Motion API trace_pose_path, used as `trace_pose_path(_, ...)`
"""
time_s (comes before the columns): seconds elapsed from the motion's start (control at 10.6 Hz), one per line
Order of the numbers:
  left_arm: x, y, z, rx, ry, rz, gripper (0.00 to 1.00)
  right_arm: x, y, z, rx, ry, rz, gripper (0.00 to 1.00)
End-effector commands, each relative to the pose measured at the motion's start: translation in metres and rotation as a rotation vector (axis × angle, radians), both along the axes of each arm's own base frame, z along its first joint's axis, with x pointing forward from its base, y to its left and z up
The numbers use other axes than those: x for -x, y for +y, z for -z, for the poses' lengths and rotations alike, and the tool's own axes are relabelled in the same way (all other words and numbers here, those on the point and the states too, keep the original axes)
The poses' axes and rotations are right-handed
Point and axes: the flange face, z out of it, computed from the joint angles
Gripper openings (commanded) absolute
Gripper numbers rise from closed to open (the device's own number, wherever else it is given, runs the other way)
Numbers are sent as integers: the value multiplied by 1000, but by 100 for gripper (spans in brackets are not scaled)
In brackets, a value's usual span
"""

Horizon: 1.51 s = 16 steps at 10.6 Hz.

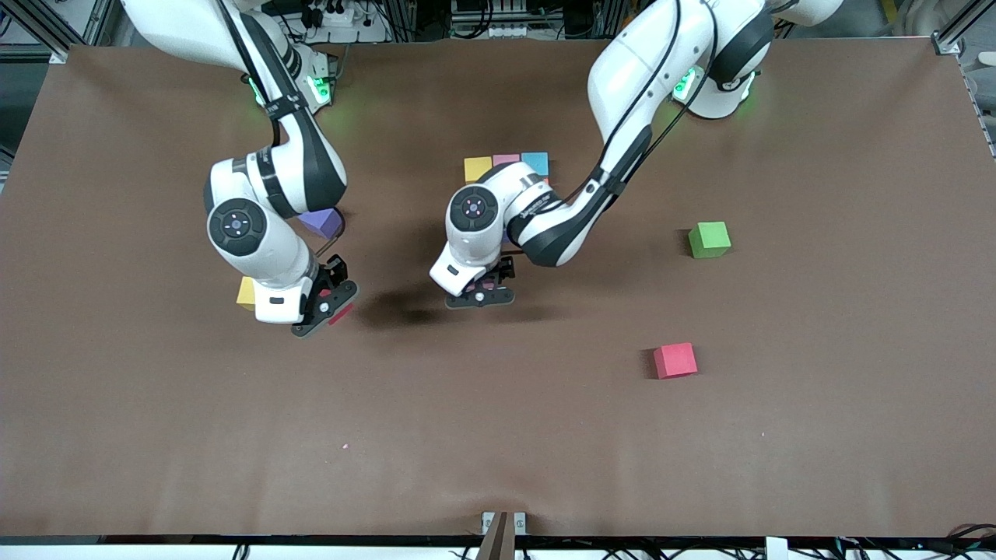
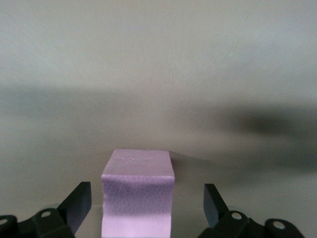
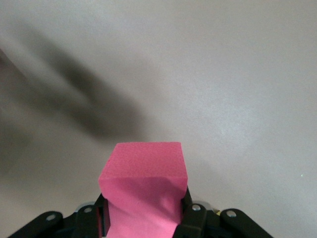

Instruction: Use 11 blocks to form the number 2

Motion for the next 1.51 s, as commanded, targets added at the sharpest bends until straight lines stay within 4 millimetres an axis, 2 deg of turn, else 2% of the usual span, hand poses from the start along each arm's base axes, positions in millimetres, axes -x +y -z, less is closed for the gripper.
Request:
trace_pose_path(0.0, -30, 37, -80, 57, 13, -98, 100, -9, 17, -3, 0, -9, -31, 23)
trace_pose_path(0.09, -45, 59, -108, 66, 15, -136, 100, -8, 29, -6, -1, -15, -50, 23)
trace_pose_path(0.19, -57, 91, -137, 47, 17, -156, 100, -7, 48, -11, -4, -31, -81, 23)
trace_pose_path(0.38, -93, 183, -175, 42, 18, -135, 100, -11, 87, -20, 10, -16, -132, 23)
trace_pose_path(0.47, -113, 231, -178, 37, 18, -96, 100, -12, 113, -22, 17, -13, -166, 23)
trace_pose_path(0.56, -133, 269, -174, 45, 16, -61, 100, -9, 141, -20, 22, -16, -204, 23)
trace_pose_path(0.66, -152, 306, -160, 44, 24, -47, 100, -2, 167, -14, 24, -22, -241, 23)
trace_pose_path(0.85, -172, 344, -111, 45, 61, 65, 100, 12, 218, -4, 29, -39, -315, 23)
trace_pose_path(0.94, -174, 350, -96, 40, 75, 107, 100, 22, 244, 0, 16, -42, -352, 23)
trace_pose_path(1.04, -176, 354, -90, 28, 79, 119, 100, 33, 264, 6, -3, -32, -383, 23)
trace_pose_path(1.13, -175, 356, -88, 25, 84, 98, 100, 38, 277, 3, -13, -31, -401, 23)
trace_pose_path(1.22, -177, 361, -76, 22, 100, 93, 100, 45, 294, 0, -26, -26, -430, 23)
trace_pose_path(1.41, -181, 377, -41, -20, 134, 107, 100, 58, 321, 7, -29, -14, -498, 23)
